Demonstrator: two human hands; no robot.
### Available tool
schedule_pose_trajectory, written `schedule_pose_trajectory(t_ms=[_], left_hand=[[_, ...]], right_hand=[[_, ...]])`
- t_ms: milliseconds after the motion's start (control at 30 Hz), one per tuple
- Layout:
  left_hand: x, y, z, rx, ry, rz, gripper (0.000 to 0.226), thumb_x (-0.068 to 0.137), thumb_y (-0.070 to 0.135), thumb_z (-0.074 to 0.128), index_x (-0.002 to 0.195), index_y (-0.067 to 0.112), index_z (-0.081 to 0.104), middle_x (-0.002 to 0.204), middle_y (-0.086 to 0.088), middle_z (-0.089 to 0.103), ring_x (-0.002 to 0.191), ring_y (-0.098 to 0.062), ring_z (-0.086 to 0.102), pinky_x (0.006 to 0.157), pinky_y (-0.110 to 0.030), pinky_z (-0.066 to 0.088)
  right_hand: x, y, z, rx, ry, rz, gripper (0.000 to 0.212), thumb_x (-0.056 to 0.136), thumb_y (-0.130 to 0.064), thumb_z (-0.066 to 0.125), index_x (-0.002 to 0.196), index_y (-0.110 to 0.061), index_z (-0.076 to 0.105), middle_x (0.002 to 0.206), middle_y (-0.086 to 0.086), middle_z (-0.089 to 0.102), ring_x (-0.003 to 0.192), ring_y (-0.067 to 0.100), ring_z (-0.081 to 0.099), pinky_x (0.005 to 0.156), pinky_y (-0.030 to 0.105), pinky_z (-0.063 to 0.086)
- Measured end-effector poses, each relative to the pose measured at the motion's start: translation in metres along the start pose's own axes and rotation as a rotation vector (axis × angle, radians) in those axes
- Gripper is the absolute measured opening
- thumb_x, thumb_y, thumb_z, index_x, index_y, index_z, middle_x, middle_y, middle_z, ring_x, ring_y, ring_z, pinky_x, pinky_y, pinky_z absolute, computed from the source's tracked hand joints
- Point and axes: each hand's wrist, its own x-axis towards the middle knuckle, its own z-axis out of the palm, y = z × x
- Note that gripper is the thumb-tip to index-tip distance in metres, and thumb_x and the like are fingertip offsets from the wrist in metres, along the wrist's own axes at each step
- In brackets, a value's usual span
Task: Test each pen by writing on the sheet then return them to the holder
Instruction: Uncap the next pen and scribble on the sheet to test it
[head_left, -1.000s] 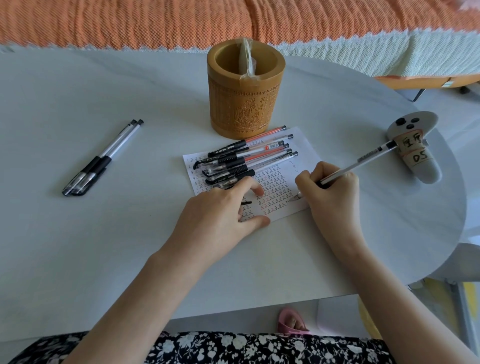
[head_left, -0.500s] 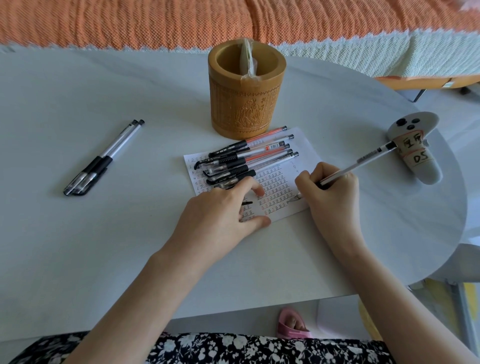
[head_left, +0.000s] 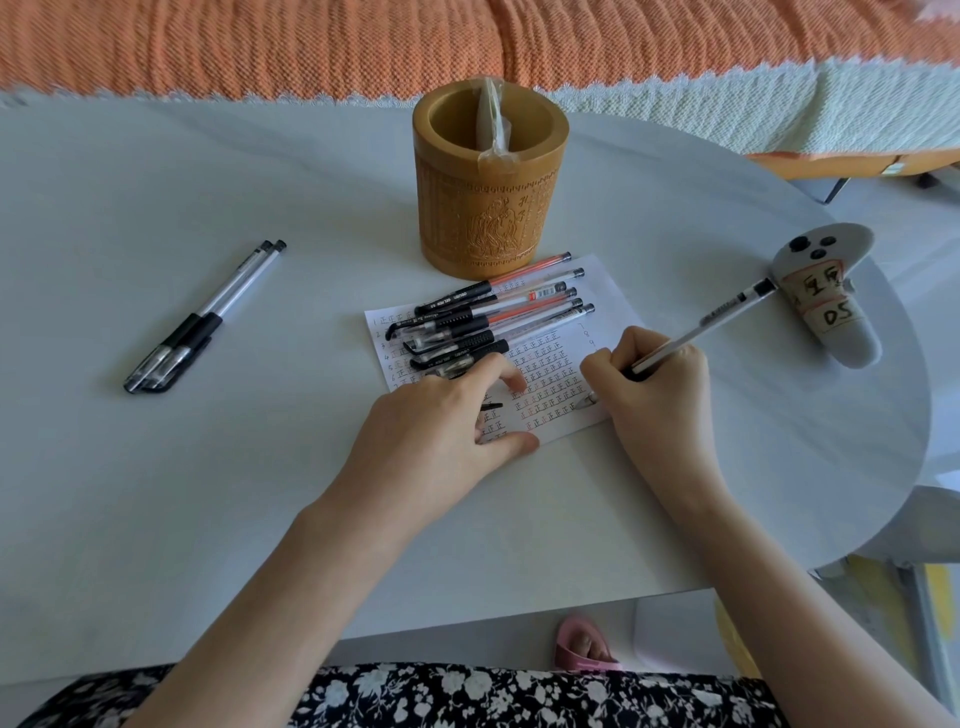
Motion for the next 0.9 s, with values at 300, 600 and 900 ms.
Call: schedule_pose_trajectory(t_ms=[300, 600, 900], left_hand=[[0.0003, -0.0003, 0.0005, 0.001, -0.002, 0.004, 0.041, 0.076, 0.058, 0.062, 0.109, 0.040, 0.047, 0.080, 0.006, 0.066, 0.081, -0.009, 0.065, 0.073, -0.034, 0.052], [-0.0002, 0.0000, 0.0002, 0.006, 0.010, 0.018, 0.040, 0.076, 0.058, 0.062, 0.109, 0.040, 0.047, 0.081, 0.006, 0.066, 0.080, -0.008, 0.065, 0.073, -0.033, 0.053], [-0.0003, 0.0006, -0.0004, 0.003, 0.013, 0.014, 0.040, 0.076, 0.058, 0.062, 0.109, 0.041, 0.046, 0.080, 0.005, 0.066, 0.080, -0.009, 0.065, 0.073, -0.033, 0.052]], right_hand=[[0.0001, 0.0010, -0.0004, 0.036, -0.007, 0.009, 0.035, 0.073, 0.001, 0.059, 0.053, -0.002, 0.030, 0.053, 0.010, 0.027, 0.052, 0.010, 0.022, 0.046, 0.022, 0.017], [-0.0003, 0.0001, 0.0004, 0.004, -0.004, 0.003, 0.033, 0.072, 0.001, 0.059, 0.054, 0.001, 0.032, 0.054, 0.015, 0.029, 0.052, 0.009, 0.021, 0.046, 0.021, 0.017], [0.0004, 0.0008, 0.0000, 0.013, 0.008, -0.006, 0.038, 0.070, 0.004, 0.057, 0.053, -0.009, 0.026, 0.051, -0.003, 0.020, 0.053, 0.009, 0.017, 0.047, 0.021, 0.016]])
